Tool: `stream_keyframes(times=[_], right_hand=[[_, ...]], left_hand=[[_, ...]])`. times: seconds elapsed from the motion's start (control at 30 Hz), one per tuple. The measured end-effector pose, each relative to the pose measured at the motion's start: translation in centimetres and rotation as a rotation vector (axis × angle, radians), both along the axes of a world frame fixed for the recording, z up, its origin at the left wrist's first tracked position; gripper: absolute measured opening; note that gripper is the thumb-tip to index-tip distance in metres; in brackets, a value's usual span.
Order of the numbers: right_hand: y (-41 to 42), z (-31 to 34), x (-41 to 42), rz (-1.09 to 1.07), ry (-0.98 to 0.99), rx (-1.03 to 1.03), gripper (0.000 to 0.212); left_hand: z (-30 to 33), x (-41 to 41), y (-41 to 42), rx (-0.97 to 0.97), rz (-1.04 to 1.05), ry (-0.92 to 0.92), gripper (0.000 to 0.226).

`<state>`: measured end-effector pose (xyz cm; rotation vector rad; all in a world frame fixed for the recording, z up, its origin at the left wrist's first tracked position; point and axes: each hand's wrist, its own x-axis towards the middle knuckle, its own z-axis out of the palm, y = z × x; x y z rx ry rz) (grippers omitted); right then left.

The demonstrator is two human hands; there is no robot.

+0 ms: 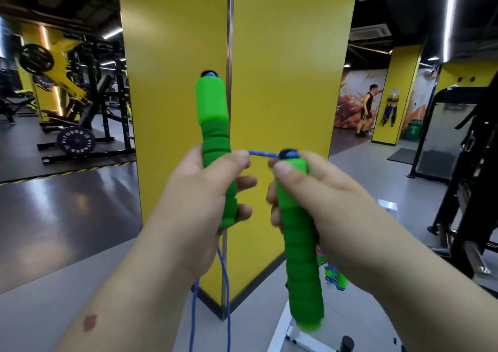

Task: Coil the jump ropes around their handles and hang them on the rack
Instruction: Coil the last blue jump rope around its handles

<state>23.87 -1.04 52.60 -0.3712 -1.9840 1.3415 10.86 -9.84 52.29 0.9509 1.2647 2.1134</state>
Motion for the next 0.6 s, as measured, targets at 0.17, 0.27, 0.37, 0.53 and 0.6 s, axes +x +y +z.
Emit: stream_keyframes(times=[0.17,0.27,0.37,0.53,0.6], right_hand=[[0.5,1.6,-1.7,-0.02,0.241,-0.115,0.021],[0.1,1.2,-2.5,-0.036,0.245,-0.19,0.031],[-0.2,0.1,-2.9,0.025,0.299,-0.362,0.033],[-0.3,-0.5,-4.0,0.043,0.324,-0.342,0.033],[0.0,-0.3,-3.9,-0.065,0.255,-0.142,0.016]], left_hand=[[-2.1,0.9,-0.7,-0.115,-0.142,0.212,0.024],[-2.6,1.6,-1.1,-0.133,-0.09,0.395,0.04],[-2.9,1.5,-1.4,-0.187,-0.013,0.492,0.056],[-2.8,0.7,-1.9,-0.208,-0.136,0.427,0.05],[-3.3,0.1,-1.8,-0.265,-0.07,0.466,0.041]])
